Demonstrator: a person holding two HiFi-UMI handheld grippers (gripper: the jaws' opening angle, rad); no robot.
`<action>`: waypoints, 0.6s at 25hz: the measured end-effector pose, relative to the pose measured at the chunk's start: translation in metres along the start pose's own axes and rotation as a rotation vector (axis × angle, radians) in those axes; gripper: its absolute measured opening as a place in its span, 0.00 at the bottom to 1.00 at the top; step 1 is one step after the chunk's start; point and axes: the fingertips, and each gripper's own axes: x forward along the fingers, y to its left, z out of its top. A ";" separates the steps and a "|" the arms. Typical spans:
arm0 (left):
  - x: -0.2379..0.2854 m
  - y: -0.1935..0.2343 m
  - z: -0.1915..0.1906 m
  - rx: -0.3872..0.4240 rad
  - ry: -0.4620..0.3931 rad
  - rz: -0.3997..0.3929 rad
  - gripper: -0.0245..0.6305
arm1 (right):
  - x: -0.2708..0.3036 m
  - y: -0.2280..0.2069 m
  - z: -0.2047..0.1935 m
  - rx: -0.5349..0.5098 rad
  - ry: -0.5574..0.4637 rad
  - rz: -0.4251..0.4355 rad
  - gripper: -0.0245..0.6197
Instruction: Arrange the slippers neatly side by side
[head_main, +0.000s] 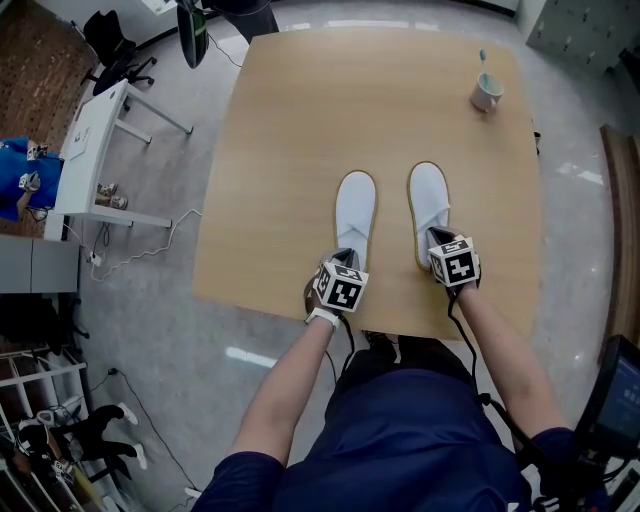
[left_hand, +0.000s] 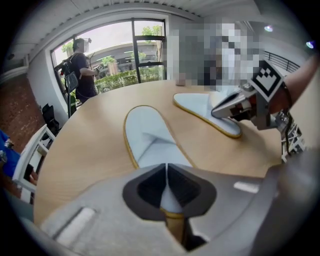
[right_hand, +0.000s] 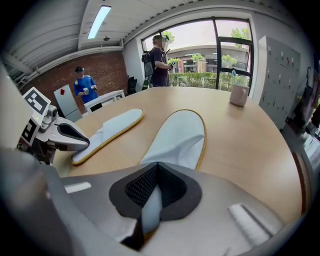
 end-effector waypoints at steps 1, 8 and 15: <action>0.000 -0.003 0.001 0.004 0.002 -0.005 0.06 | -0.002 0.003 -0.002 0.007 0.001 0.000 0.05; 0.005 -0.027 0.008 0.049 0.008 -0.046 0.06 | -0.007 0.020 -0.012 0.085 0.029 0.003 0.05; 0.010 -0.050 0.009 0.089 0.019 -0.080 0.06 | -0.003 0.030 -0.024 0.157 0.045 -0.017 0.05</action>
